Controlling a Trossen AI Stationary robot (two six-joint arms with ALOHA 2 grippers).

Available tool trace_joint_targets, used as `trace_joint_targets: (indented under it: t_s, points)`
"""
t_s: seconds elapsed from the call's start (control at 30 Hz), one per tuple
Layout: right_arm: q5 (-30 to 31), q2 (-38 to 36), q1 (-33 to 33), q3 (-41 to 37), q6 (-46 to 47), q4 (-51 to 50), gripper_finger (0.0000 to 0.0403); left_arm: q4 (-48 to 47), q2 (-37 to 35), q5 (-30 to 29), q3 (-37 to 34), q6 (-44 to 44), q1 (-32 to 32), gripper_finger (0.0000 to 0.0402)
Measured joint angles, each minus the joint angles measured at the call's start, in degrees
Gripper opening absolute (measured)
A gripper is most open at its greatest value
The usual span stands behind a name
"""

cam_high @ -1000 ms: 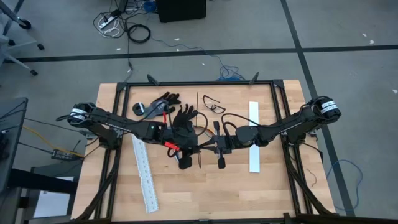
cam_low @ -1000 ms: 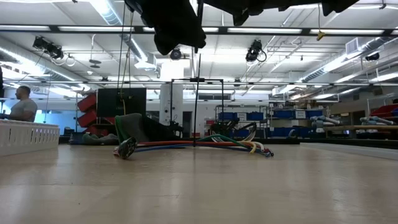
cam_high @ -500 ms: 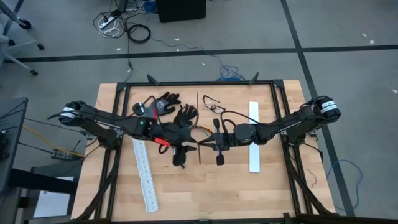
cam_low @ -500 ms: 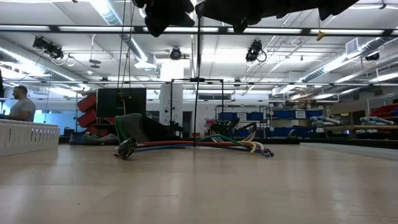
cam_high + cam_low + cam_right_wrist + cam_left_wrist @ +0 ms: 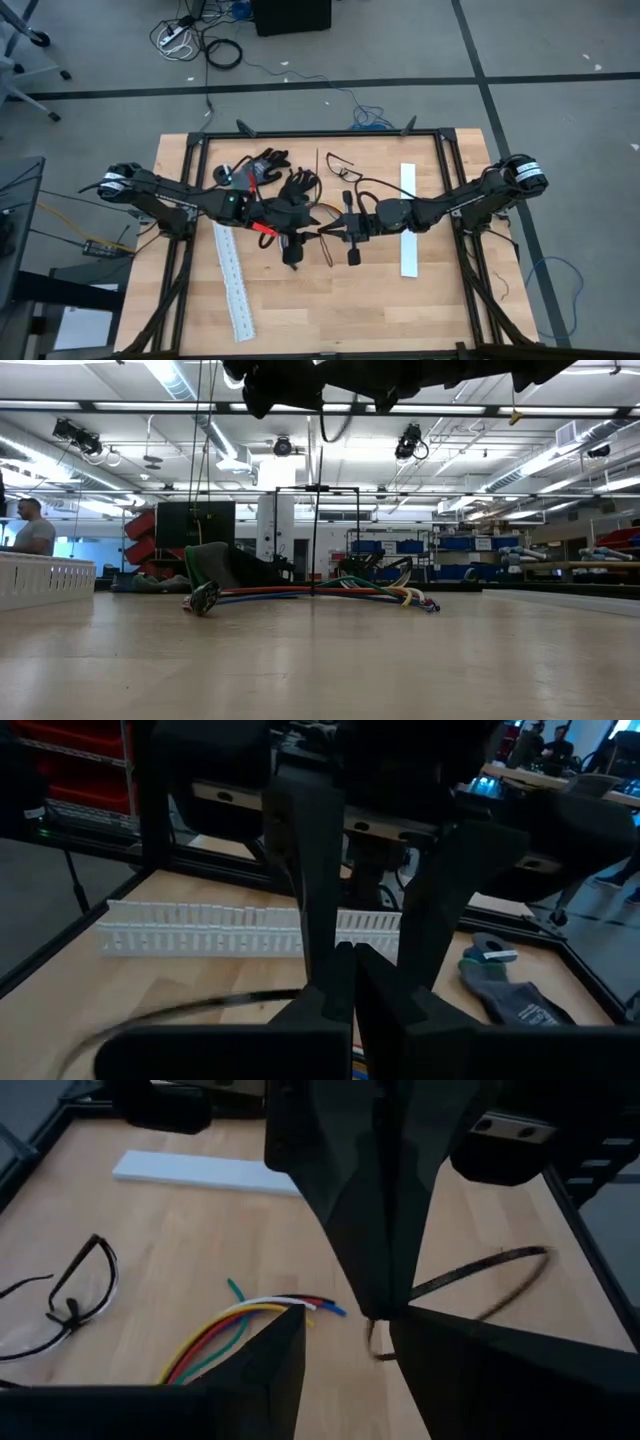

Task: Ziptie cables
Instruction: Insert the black zip tie pointed tail end through the slot to form a loop

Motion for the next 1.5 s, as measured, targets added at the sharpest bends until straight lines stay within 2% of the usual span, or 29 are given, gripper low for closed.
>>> trace_joint_targets:
  t_s: [0.3, 1.0, 1.37, 1.5]
  points:
    - [-0.02, 0.02, -0.17, 0.00, -0.01, -1.11, 0.0000, -2.42, -0.44, 0.68, -0.02, -0.16, 0.00, 0.0141]
    - [-0.01, 0.02, -1.03, 0.00, -0.11, -1.07, 0.0000, 0.71, -0.85, 0.83, -0.02, 0.32, 0.00, 0.0139]
    - [-0.01, 0.02, -1.01, 0.00, -0.12, 0.48, 0.0000, 0.75, -0.85, 0.83, -0.02, 0.43, 0.00, 0.0079]
    - [-0.05, 0.02, -1.01, 0.00, -0.37, 0.95, 0.0000, 1.16, -0.85, 0.81, -0.02, 1.34, 0.00, 0.0069]
